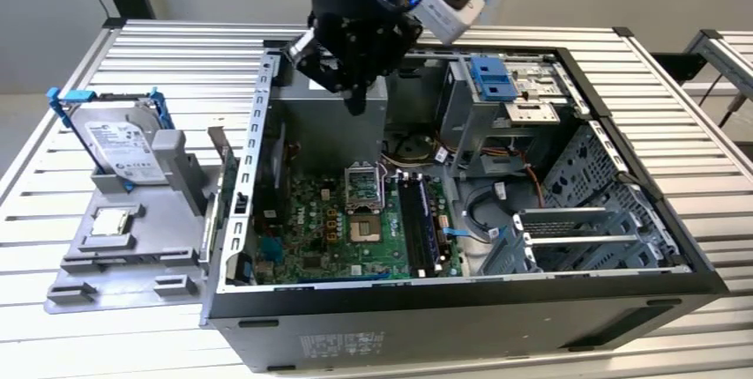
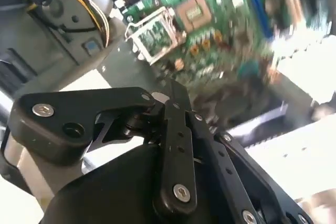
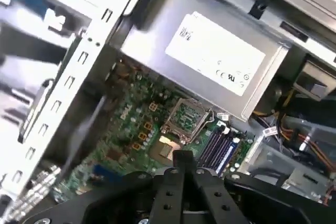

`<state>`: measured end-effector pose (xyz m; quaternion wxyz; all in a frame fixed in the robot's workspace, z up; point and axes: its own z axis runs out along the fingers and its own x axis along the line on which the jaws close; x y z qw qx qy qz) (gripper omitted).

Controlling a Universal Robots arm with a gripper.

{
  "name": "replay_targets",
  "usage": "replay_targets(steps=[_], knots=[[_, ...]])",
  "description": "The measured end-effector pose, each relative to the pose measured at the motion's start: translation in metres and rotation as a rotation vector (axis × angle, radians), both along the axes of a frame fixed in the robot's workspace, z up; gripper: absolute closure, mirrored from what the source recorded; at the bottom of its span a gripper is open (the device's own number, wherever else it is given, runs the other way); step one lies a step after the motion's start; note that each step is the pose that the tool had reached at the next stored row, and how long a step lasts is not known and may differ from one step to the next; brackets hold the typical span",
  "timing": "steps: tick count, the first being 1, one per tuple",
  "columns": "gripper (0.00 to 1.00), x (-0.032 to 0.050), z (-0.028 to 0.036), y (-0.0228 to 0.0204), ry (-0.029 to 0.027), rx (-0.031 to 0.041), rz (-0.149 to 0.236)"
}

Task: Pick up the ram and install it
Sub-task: 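Press down the ram until it locks into place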

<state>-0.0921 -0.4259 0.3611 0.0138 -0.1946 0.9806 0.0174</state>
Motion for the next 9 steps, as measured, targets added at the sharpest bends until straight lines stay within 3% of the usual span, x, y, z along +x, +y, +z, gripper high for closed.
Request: replay_targets(steps=[4,9], knots=[[1.0,-0.0122,0.0126,0.0102,0.0068,0.0069,-0.183],[1.0,-0.0223,0.0237,0.0199,0.0132,0.0131,-0.346]])
